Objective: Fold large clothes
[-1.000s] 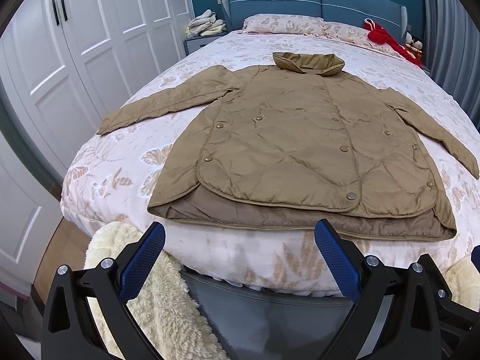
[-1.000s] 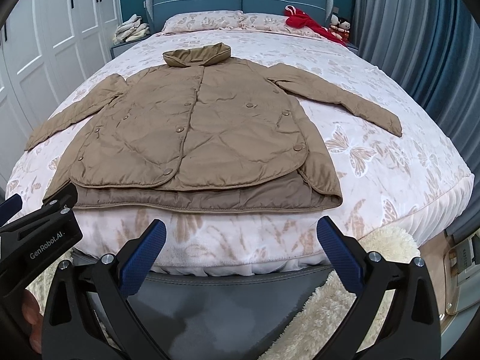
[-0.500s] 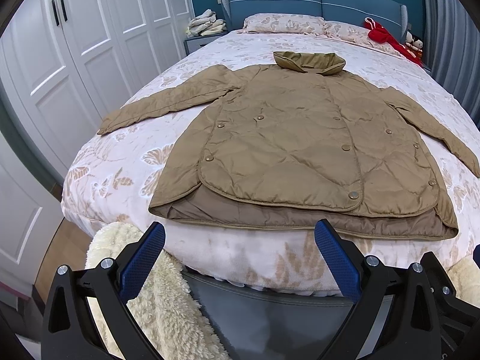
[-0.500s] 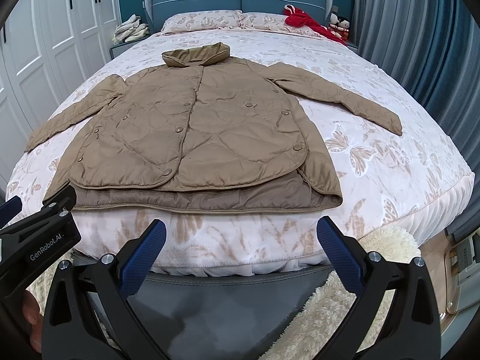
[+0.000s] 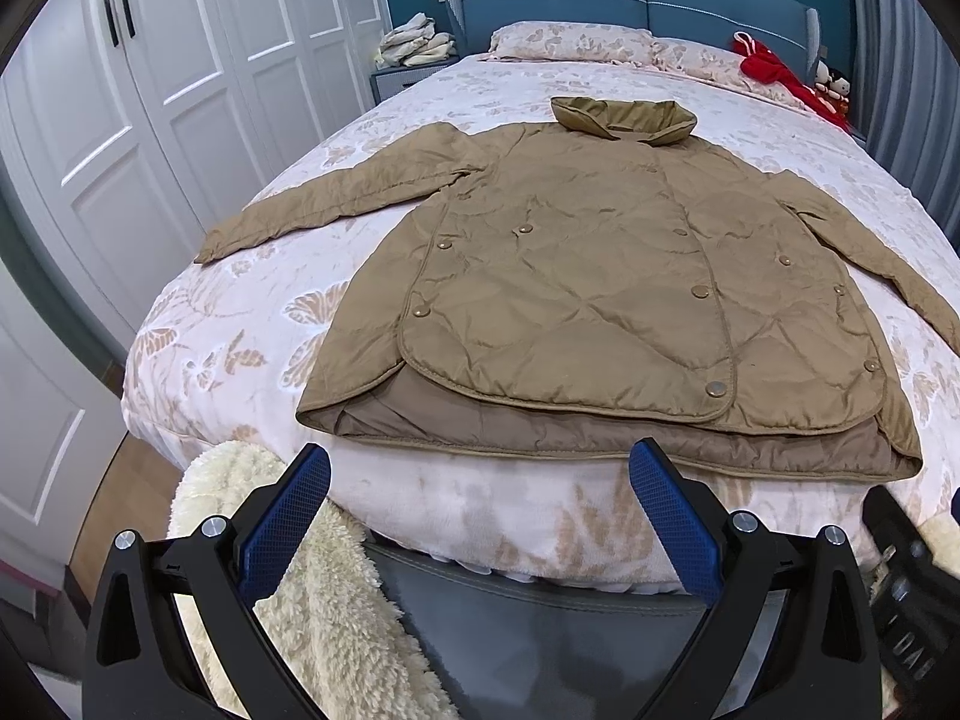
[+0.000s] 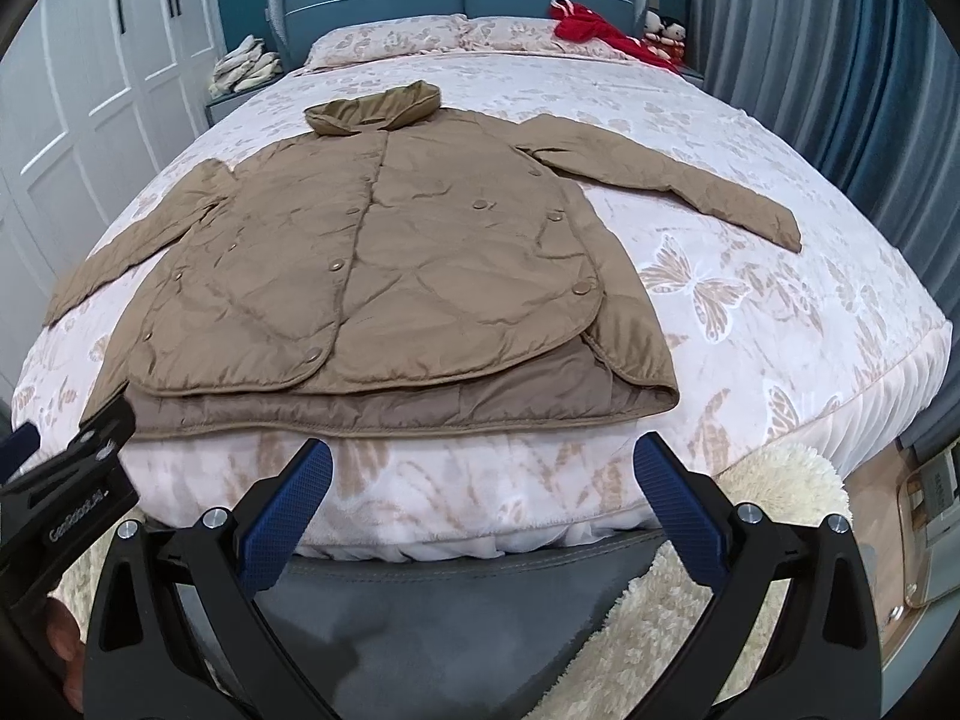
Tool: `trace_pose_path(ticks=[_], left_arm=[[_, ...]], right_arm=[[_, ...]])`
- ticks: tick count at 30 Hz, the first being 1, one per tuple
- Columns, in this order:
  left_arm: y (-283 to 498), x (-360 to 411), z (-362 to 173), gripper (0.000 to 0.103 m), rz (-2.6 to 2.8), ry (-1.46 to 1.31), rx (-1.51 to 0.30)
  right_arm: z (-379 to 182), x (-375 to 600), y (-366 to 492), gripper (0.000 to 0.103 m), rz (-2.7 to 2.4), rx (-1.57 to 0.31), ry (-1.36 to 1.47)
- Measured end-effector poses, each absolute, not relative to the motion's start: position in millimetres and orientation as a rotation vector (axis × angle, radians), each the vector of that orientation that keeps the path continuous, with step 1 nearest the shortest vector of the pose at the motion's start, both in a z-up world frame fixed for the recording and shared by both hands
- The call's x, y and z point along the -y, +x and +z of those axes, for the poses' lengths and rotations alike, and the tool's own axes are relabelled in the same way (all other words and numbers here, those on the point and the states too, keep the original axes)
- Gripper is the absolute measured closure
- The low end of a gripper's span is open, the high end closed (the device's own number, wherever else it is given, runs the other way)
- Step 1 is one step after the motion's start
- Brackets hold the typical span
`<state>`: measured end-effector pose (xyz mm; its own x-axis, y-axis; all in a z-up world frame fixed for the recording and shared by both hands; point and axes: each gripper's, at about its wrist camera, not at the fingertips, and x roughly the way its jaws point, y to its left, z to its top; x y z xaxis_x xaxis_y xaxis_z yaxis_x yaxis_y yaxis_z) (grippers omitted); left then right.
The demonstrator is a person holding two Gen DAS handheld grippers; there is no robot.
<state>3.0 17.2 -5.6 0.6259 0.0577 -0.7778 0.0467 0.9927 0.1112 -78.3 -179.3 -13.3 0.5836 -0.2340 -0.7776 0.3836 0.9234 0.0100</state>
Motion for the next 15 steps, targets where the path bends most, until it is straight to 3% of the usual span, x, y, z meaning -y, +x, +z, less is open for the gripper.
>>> trace_pose_path(ticks=[15], left_arm=[[69, -38, -25, 0.006, 0.025, 0.057, -0.955]], right_arm=[[-8, 352, -26, 0.005, -0.584, -0.773, 0.383]])
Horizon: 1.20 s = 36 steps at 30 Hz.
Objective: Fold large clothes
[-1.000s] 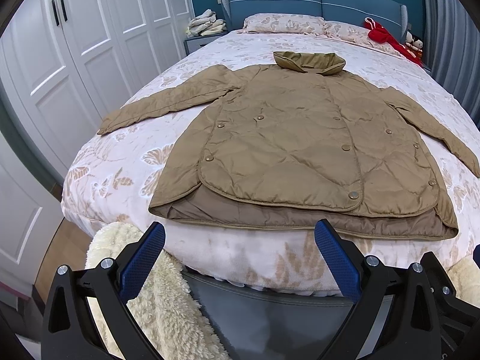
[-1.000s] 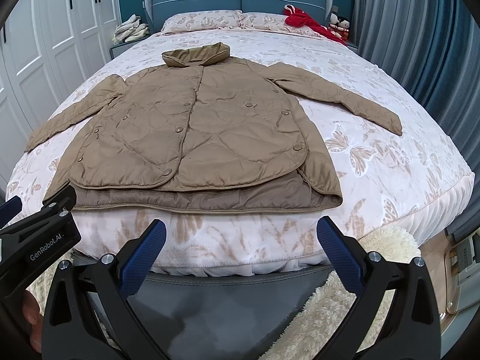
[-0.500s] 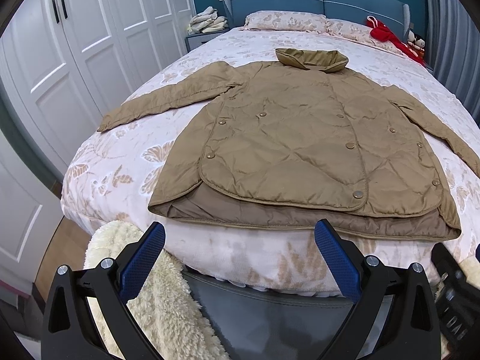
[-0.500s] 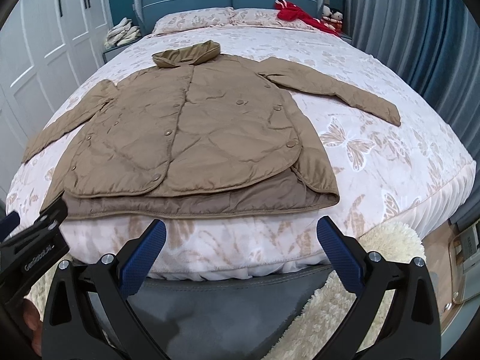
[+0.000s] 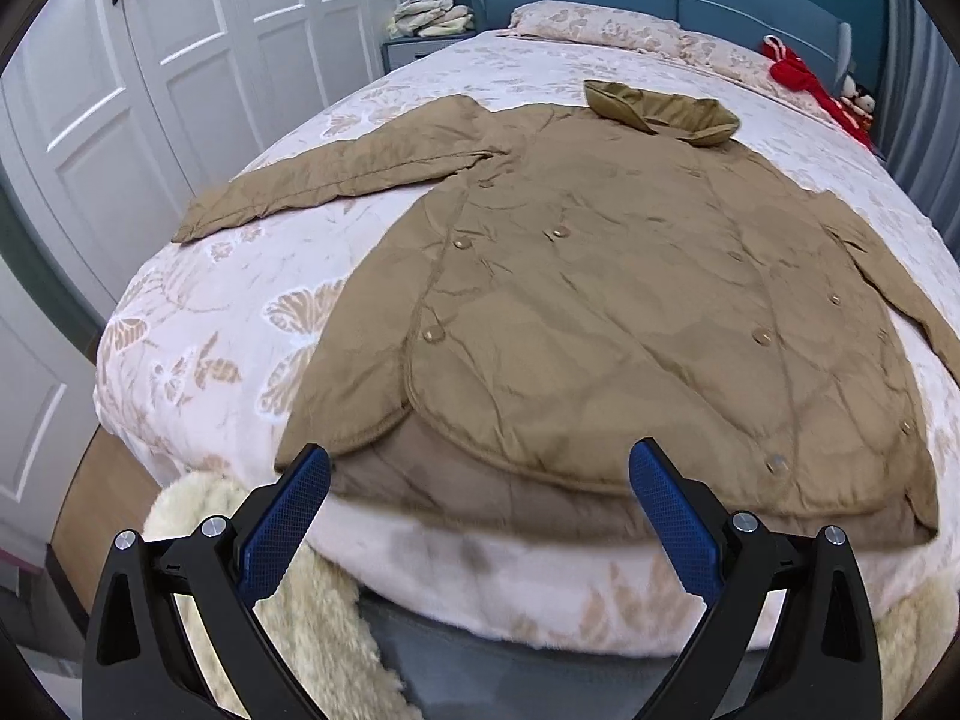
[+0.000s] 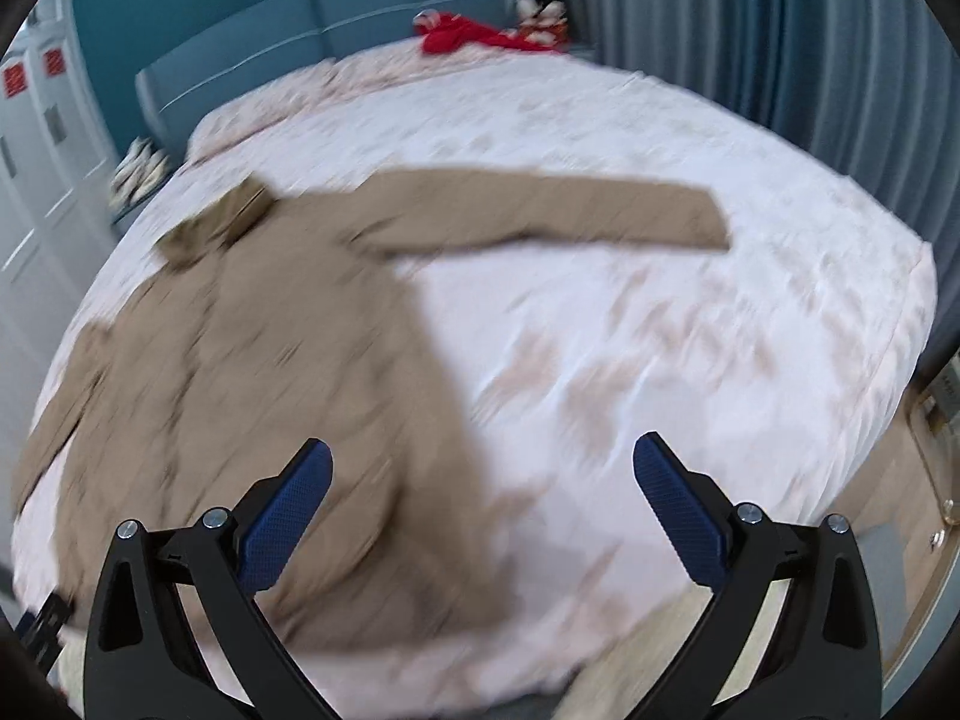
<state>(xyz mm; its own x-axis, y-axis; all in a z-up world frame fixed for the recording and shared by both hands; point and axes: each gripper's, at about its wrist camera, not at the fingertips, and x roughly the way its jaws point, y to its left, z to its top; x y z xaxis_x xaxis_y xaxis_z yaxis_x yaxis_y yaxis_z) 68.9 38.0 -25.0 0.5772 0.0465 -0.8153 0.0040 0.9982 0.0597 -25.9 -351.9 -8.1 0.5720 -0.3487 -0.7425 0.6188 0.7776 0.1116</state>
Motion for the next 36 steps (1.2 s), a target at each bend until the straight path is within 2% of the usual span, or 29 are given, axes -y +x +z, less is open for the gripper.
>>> trace_pose_path(ticks=[8, 14, 22, 23, 24, 25, 26, 27, 29, 36], left_arm=[[105, -29, -31, 0.006, 0.057, 0.082, -0.938], [125, -18, -34, 0.006, 0.09, 0.119, -0.883], [146, 1, -47, 0.006, 0.063, 0.124, -0.927], [148, 3, -48, 0.006, 0.061, 0.127, -0.936], [151, 4, -49, 0.006, 0.053, 0.124, -0.948], [153, 4, -50, 0.006, 0.042, 0.117, -0.953], [155, 4, -51, 0.006, 0.031, 0.106, -0.959], [158, 4, -51, 0.006, 0.028, 0.098, -0.965], [163, 2, -51, 0.006, 0.03, 0.091, -0.961], [179, -22, -48, 0.006, 0.134, 0.097, -0.921]], right_arm=[[-26, 486, 6, 0.005, -0.696, -0.674, 0.581], [-57, 570, 18, 0.005, -0.836, -0.676, 0.684], [-96, 628, 20, 0.005, -0.861, -0.625, 0.883], [-95, 630, 22, 0.014, -0.864, -0.597, 0.876], [-95, 632, 25, 0.035, -0.862, -0.589, 0.872], [-95, 635, 29, 0.043, -0.864, -0.597, 0.874], [-97, 638, 36, 0.06, -0.853, -0.605, 0.895], [-97, 643, 39, 0.08, -0.835, -0.594, 0.915], [-89, 645, 51, 0.092, -0.793, -0.561, 0.96], [25, 564, 132, 0.094, -0.426, -0.394, 0.793]])
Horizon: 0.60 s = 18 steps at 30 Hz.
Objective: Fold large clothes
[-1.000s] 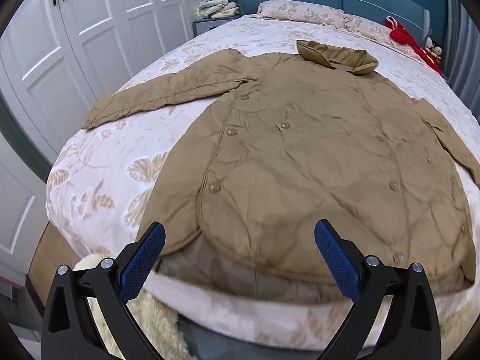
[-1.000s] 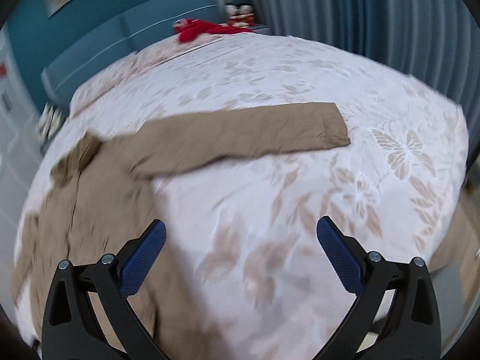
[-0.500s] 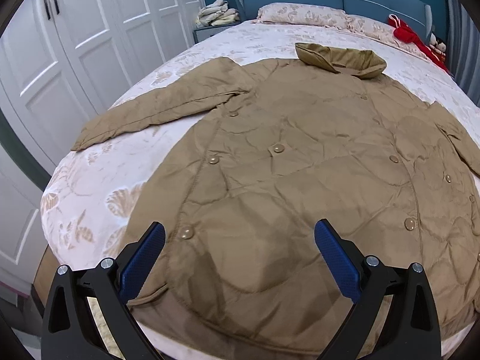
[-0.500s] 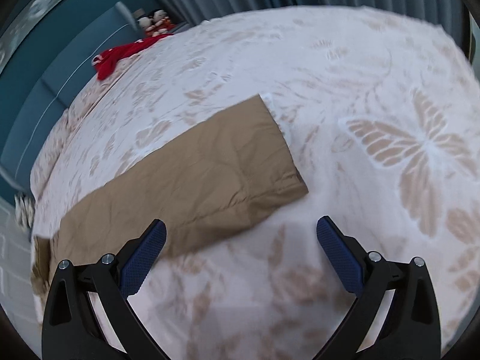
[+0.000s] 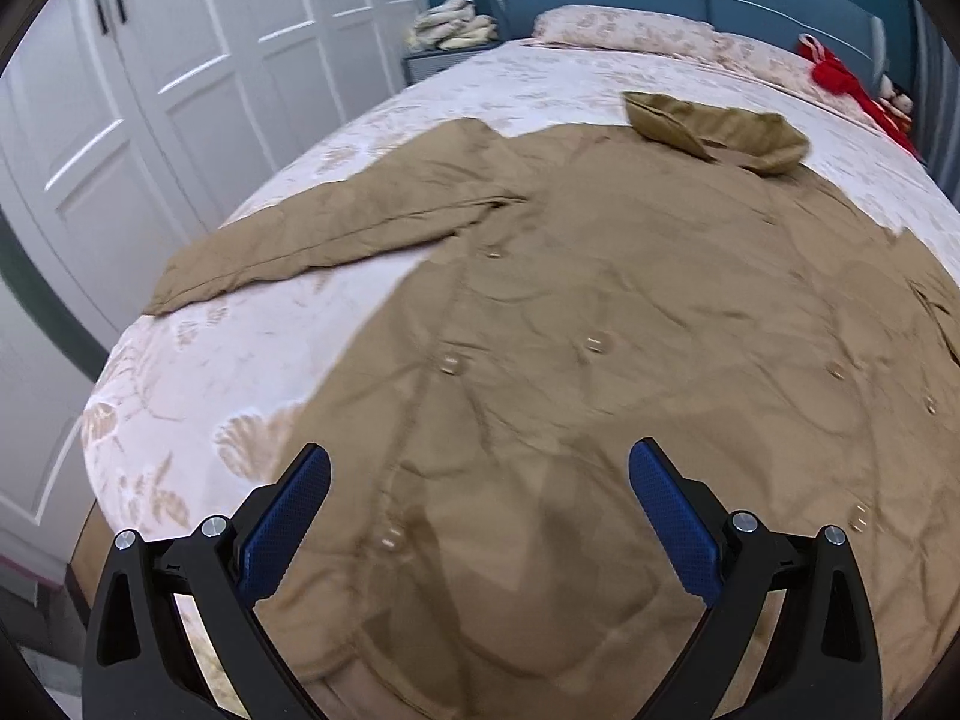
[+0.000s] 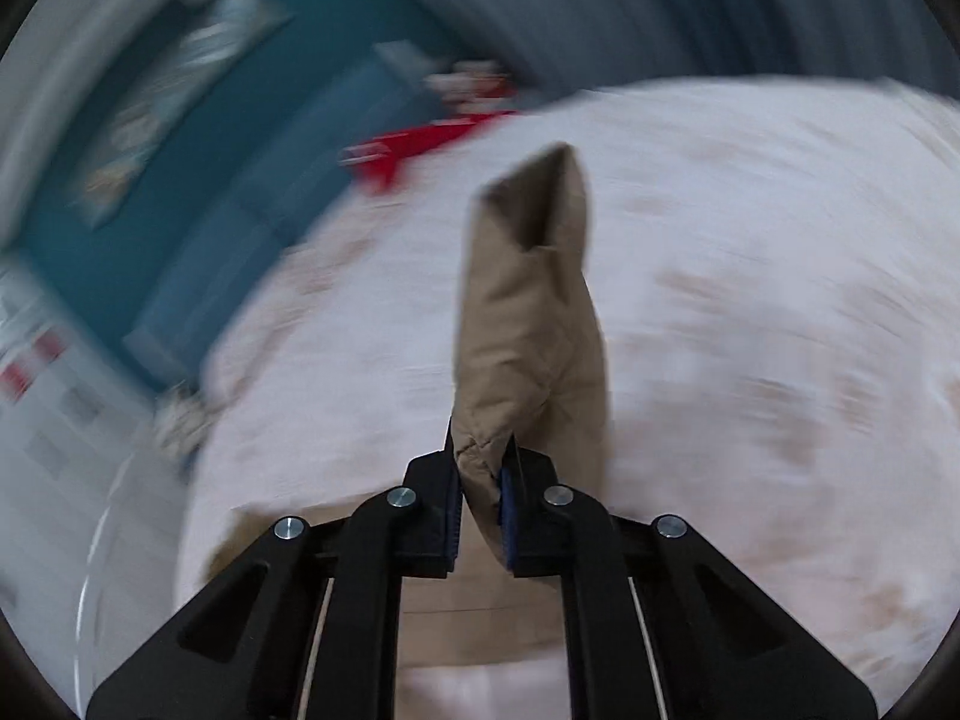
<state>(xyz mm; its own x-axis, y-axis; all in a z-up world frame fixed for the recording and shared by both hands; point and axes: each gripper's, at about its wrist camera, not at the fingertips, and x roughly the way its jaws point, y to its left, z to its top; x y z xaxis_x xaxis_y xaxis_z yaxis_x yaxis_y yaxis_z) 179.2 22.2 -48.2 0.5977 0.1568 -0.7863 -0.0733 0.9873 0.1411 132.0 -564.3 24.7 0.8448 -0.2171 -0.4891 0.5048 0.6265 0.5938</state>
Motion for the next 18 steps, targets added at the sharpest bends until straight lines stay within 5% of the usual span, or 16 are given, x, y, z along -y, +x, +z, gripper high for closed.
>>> trace_pose_path(ticks=[5, 10, 11, 14, 18], left_arm=[[184, -46, -51, 0.007, 0.181, 0.061, -0.934], [184, -65, -53, 0.007, 0.189, 0.031, -0.942], [184, -67, -55, 0.007, 0.187, 0.027, -0.945], [186, -74, -58, 0.007, 0.163, -0.001, -0.958], [198, -83, -54, 0.007, 0.114, -0.061, -0.958]], right_arm=[[87, 422, 217, 0.094, -0.052, -0.434, 0.558], [67, 268, 285, 0.092, 0.219, -0.579, 0.403], [49, 233, 298, 0.089, 0.277, -0.639, 0.381], [-7, 165, 315, 0.057, 0.371, -0.796, 0.322], [-53, 140, 305, 0.053, 0.384, -0.886, 0.305]])
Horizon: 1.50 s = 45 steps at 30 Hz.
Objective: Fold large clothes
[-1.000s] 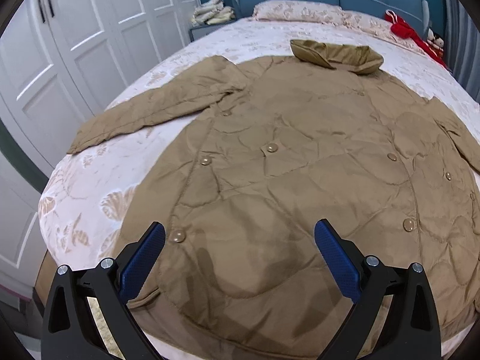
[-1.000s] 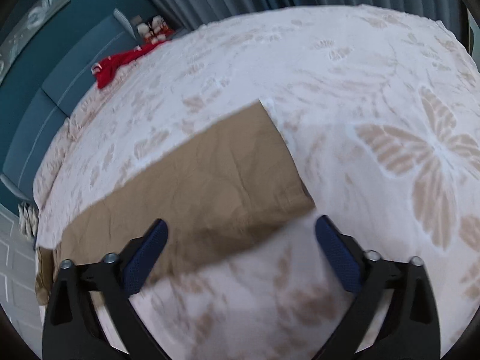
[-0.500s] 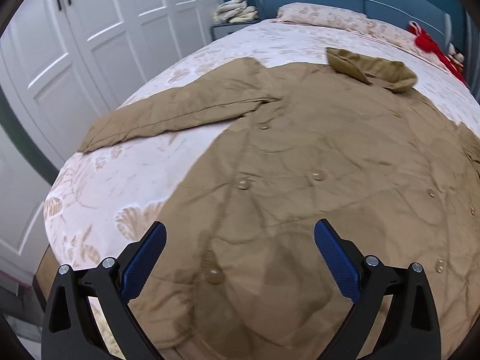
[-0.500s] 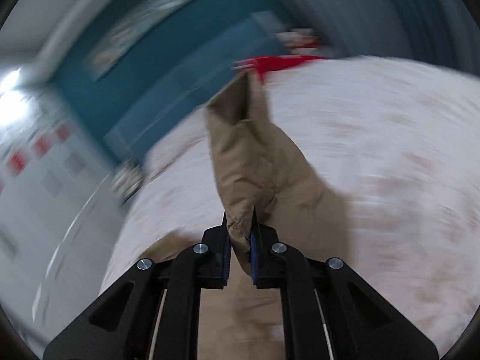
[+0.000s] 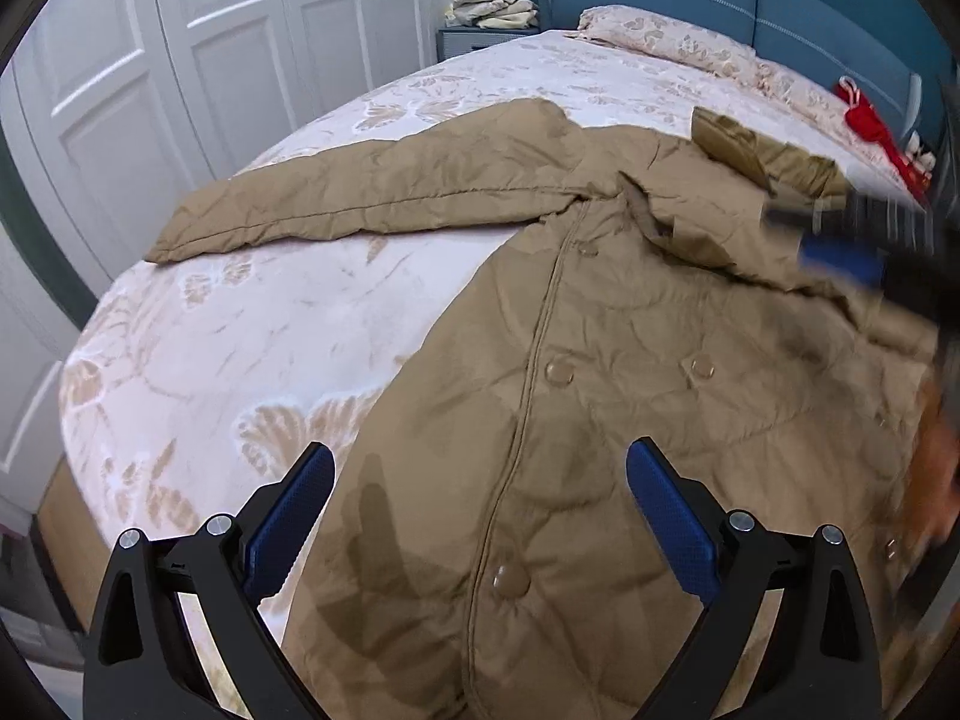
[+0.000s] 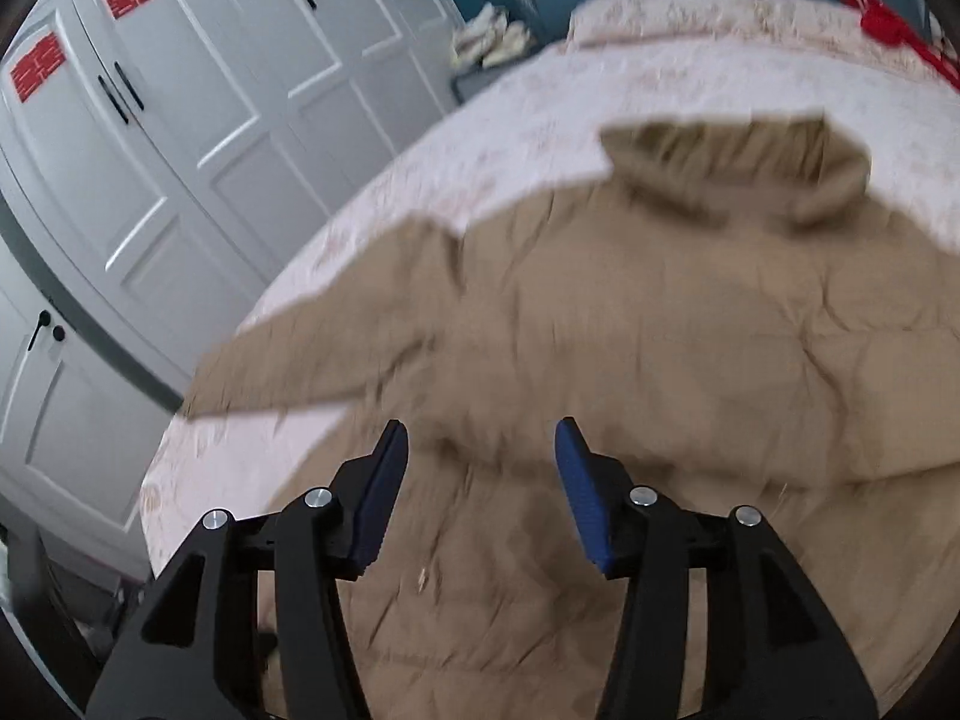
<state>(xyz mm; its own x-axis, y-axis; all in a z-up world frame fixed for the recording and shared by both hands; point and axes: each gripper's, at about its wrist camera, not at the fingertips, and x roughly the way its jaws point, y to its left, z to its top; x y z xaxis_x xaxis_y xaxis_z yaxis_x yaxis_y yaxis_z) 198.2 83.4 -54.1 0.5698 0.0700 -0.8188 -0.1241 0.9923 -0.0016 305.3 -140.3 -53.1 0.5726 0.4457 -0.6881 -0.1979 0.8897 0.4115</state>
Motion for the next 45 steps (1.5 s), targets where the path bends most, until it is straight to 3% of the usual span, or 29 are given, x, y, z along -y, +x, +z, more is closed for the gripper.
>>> trace_pose_path(ticks=[9, 18, 21, 22, 23, 24, 25, 30, 34, 37, 40, 42, 43, 45], left_arm=[[259, -78, -41, 0.007, -0.051, -0.351, -0.961], [338, -50, -69, 0.009, -0.07, -0.585, -1.042], [352, -43, -75, 0.035, -0.103, -0.644, -1.076], [354, -41, -75, 0.054, -0.114, -0.641, -1.084], [356, -38, -74, 0.083, -0.124, -0.623, -1.088], [359, -33, -69, 0.094, -0.118, -0.574, -1.079], [359, -32, -65, 0.1, -0.117, -0.548, -1.062], [338, -42, -37, 0.102, -0.114, -0.476, -0.911], [334, -31, -85, 0.101, -0.073, -0.362, -1.02], [328, -23, -97, 0.097, -0.052, -0.288, -0.999], [322, -22, -78, 0.091, -0.022, -0.232, -0.983], [312, -27, -54, 0.082, 0.004, -0.196, -0.918], [307, -29, -44, 0.072, 0.014, -0.18, -0.884], [297, -25, -19, 0.068, 0.011, -0.145, -0.798]], right_arm=[[-62, 270, 224, 0.043, 0.076, -0.813, 0.606], [-86, 389, 230, 0.039, -0.127, -0.732, 0.88], [-104, 412, 242, 0.041, -0.144, -0.707, 1.017], [-109, 419, 243, 0.045, -0.143, -0.696, 1.057], [-112, 423, 246, 0.06, -0.14, -0.686, 1.088], [-114, 426, 253, 0.083, -0.137, -0.683, 1.107], [-112, 427, 258, 0.097, -0.145, -0.686, 1.096], [-62, 419, 250, 0.101, -0.073, -0.547, 0.903], [-95, 402, 270, 0.102, -0.185, -0.78, 0.66], [-115, 401, 274, 0.103, -0.214, -0.867, 0.64], [-100, 395, 265, 0.101, -0.291, -0.882, 0.564], [-80, 385, 253, 0.094, -0.339, -0.863, 0.482], [-72, 382, 247, 0.094, -0.347, -0.844, 0.458], [-54, 360, 238, 0.094, -0.283, -0.802, 0.425]])
